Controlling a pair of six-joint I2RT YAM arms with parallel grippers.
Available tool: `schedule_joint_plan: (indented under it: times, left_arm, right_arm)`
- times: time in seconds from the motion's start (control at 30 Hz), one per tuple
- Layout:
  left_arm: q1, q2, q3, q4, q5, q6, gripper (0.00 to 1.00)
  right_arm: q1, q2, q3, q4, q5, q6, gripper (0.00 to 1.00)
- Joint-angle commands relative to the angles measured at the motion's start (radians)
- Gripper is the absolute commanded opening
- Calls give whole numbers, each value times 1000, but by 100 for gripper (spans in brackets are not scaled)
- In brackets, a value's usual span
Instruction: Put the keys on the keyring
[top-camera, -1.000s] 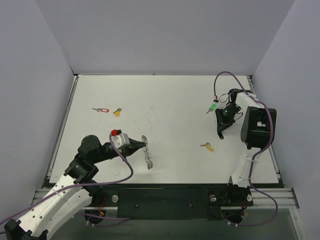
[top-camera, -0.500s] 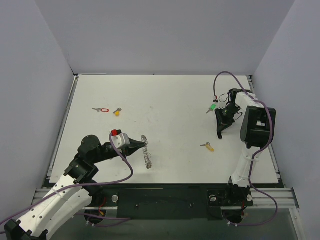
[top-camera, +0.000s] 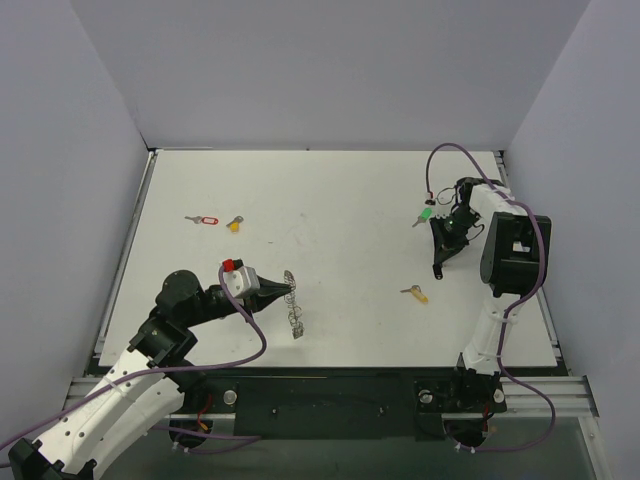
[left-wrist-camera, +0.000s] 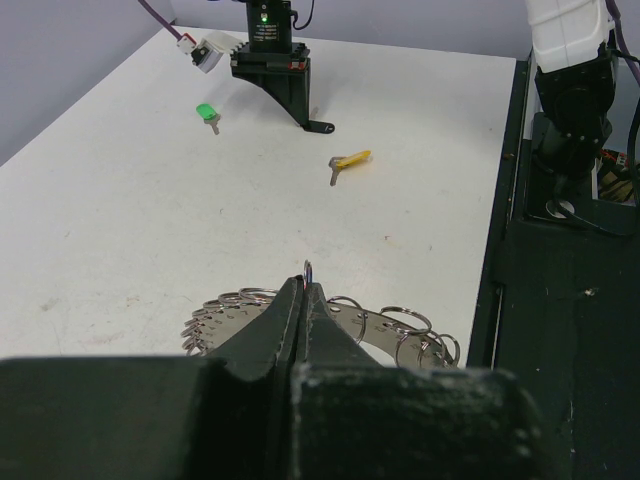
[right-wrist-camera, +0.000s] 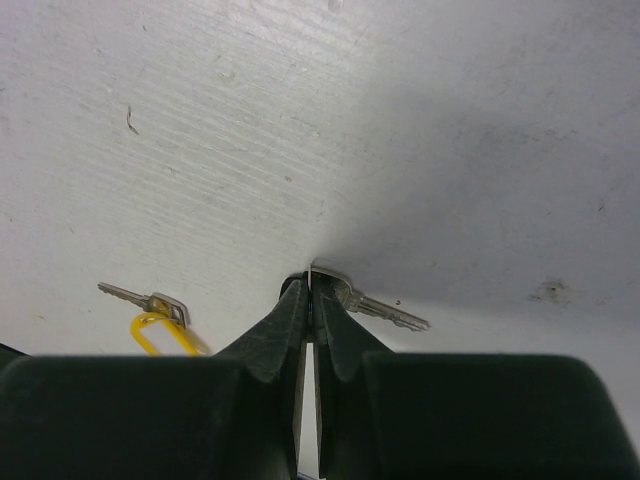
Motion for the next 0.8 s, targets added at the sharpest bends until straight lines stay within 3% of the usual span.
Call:
schedule_joint_plan:
  times: [0.0,0.1,0.43,0.77]
  left_arm:
    - [3,-11,8,39,16,11,0]
    - [3,-8,8,39,19,11,0]
    - [3,-6,8,39,19,11,0]
    - [3,-8,8,39,21,12,0]
  right_arm:
    - [4,-10,25,-51,18,-12,0]
    - [4,-12,24,-51,21,-12,0]
    - [2,-15,22,-45,28,-4,14]
    - [-4,-30,21,-38,18,2,13]
